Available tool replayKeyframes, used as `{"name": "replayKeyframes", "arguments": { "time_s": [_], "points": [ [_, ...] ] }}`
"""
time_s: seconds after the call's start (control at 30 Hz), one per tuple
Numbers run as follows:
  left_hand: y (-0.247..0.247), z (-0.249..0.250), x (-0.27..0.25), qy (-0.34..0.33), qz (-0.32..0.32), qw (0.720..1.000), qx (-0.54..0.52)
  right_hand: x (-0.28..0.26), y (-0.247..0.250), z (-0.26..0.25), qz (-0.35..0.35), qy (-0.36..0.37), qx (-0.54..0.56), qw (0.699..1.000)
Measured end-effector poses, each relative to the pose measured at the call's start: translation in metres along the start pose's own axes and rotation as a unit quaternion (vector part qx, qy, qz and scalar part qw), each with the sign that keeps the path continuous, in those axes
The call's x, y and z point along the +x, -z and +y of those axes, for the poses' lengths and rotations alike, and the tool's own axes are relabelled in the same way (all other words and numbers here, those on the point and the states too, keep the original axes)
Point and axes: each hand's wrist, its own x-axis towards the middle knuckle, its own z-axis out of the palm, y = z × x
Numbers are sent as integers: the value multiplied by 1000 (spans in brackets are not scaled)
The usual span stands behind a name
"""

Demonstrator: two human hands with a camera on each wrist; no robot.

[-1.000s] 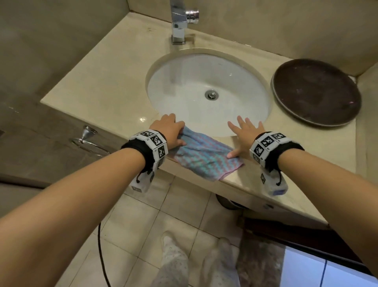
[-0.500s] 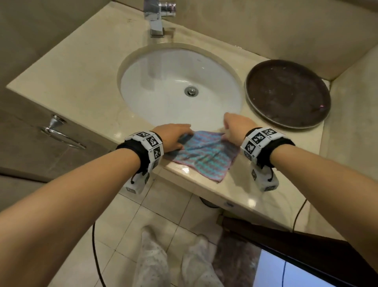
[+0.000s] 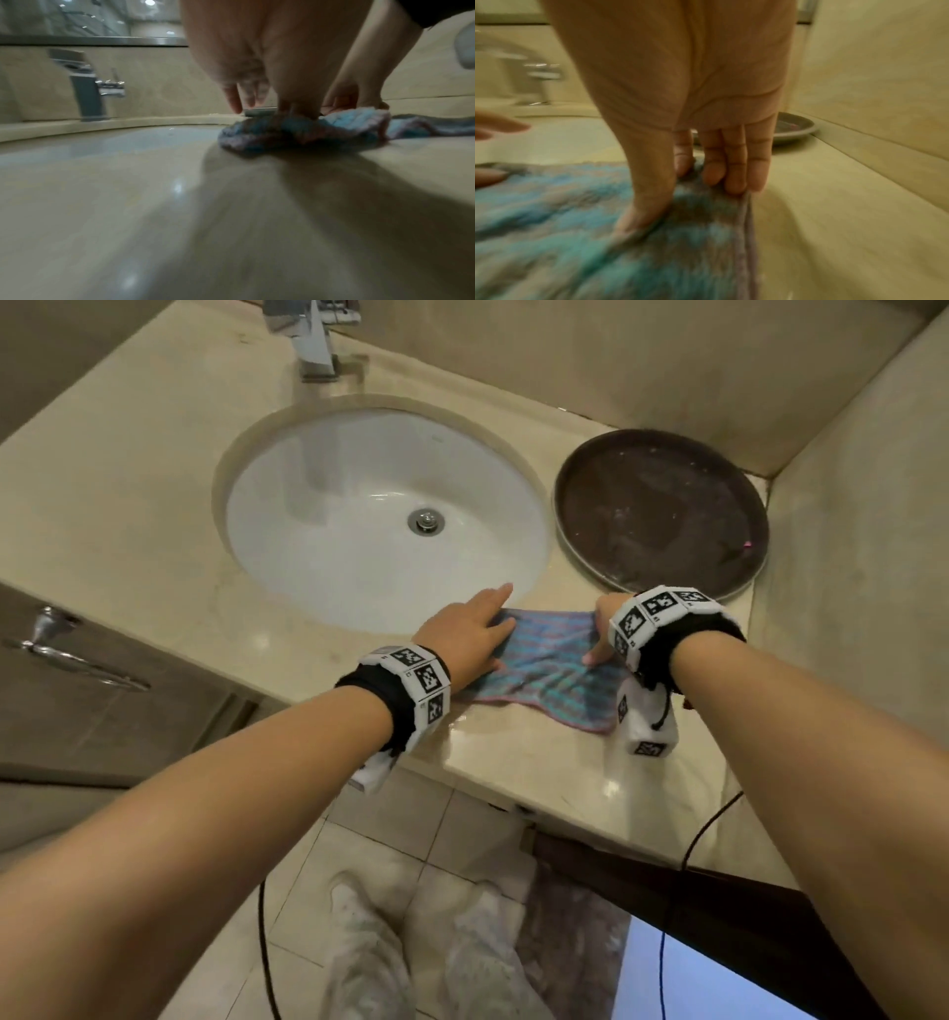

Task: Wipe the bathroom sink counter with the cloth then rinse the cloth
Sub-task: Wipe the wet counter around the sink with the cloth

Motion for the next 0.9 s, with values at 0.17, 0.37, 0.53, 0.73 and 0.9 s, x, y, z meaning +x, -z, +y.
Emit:
{"name": "replayKeyframes", "arguments": {
  "time_s": [0.17, 0.37, 0.53, 0.73, 0.9],
  "points": [
    [13, 27, 35, 37, 8, 999, -13, -74, 10, 12, 15, -103, 84, 991],
    [3, 45, 68, 41, -35, 997, -49, -53, -15, 24, 93, -235, 133, 958],
    [7, 54, 88, 26, -44, 997, -52, -17, -34, 37, 102, -279, 179, 938],
    [17, 59, 97, 10, -54, 998, -35, -10, -43, 52, 53, -240, 121, 962],
    [21, 57, 88, 1, -67, 998, -22, -49, -29, 37, 8, -220, 107, 970]
  ]
}}
